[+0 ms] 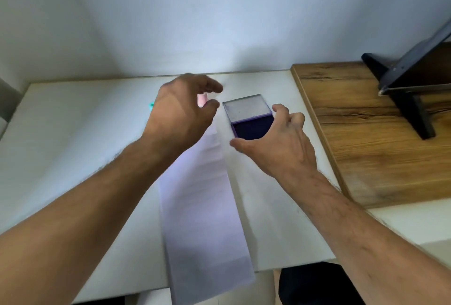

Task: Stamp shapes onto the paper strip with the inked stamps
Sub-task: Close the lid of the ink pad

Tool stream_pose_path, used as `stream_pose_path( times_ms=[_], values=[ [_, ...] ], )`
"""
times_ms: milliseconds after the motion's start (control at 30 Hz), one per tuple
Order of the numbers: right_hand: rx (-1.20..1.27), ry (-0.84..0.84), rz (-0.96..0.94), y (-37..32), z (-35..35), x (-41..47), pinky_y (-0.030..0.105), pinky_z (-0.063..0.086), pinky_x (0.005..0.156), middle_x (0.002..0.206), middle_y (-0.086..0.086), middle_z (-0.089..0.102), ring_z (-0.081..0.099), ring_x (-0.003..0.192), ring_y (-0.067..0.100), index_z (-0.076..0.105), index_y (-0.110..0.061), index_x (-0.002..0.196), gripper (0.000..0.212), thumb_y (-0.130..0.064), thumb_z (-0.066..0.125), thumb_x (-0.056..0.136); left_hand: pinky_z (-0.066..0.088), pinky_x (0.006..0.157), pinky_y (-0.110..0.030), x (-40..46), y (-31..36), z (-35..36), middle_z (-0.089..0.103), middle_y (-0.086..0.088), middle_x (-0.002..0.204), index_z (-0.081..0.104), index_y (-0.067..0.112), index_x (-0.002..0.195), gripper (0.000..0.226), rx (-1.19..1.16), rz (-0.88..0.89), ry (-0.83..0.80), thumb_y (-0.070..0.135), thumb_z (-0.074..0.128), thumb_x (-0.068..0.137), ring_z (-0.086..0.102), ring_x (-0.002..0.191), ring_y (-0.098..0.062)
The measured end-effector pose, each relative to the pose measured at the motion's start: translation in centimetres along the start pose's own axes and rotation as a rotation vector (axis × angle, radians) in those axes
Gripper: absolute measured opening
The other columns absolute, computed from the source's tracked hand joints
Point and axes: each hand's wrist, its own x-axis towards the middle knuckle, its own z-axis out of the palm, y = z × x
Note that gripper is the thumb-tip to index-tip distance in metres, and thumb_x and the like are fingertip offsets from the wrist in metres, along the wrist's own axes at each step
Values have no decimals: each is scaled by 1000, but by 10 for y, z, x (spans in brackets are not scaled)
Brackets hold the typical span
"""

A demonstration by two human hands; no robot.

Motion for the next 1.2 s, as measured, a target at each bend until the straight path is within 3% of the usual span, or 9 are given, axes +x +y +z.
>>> stream_pose_path(
  times_ms=[200,333,433,567,700,800,900,1000,1200],
  values=[
    [27,-32,7,11,6,2,32,50,74,133,8,36,55,111,31,19,-20,143,118,-62,81,51,43,85,-14,52,32,29,71,6,113,69,25,115,33,58,76,-179,11,60,87,64,104,-7],
    [13,-17,-30,16,7,5,30,46,71,133,9,38,58,108,32,20,-17,144,119,-59,84,52,52,93,-31,72,29,52,70,-1,116,69,23,116,36,215,84,-268,9,64,84,66,105,-19],
    [31,-9,-52,18,7,5,28,42,70,134,7,39,57,109,31,20,-17,144,117,-55,84,54,55,88,-39,74,23,65,70,-8,113,68,18,103,22,404,105,-321,8,65,83,66,103,-27],
    [38,-9,-73,19,7,5,28,40,69,132,6,40,56,108,29,21,-17,144,115,-54,84,55,51,74,-35,75,14,79,67,-11,110,66,9,112,36,581,115,-387,10,69,76,63,102,-33],
    [54,10,-105,21,8,5,26,40,72,133,6,42,54,111,28,21,-17,144,114,-52,84,56,39,63,-33,73,19,83,58,-12,88,58,5,84,10,628,107,-388,1,60,76,57,82,-33],
    [63,34,-124,22,9,4,27,42,75,135,7,43,54,113,27,20,-17,145,113,-51,84,58,38,60,-33,73,25,82,47,-9,70,40,10,62,24,627,92,-365,-4,56,73,50,73,-32],
    [80,60,-132,21,11,4,28,48,80,135,8,44,54,114,27,20,-17,145,113,-49,84,58,40,61,-31,78,26,82,63,-12,88,60,7,79,11,579,95,-377,-2,58,73,57,80,-32],
    [104,51,-129,22,9,5,28,48,84,136,8,45,53,116,26,20,-17,146,115,-47,87,57,47,68,-33,81,24,82,69,-10,106,69,12,108,32,512,75,-324,5,63,77,63,95,-31],
    [154,42,-95,25,1,11,30,47,90,134,10,53,54,119,28,22,-17,146,106,-32,89,65,48,67,-28,76,35,60,74,-5,96,76,22,100,28,291,5,-289,5,69,79,67,86,-26]
  ],
)
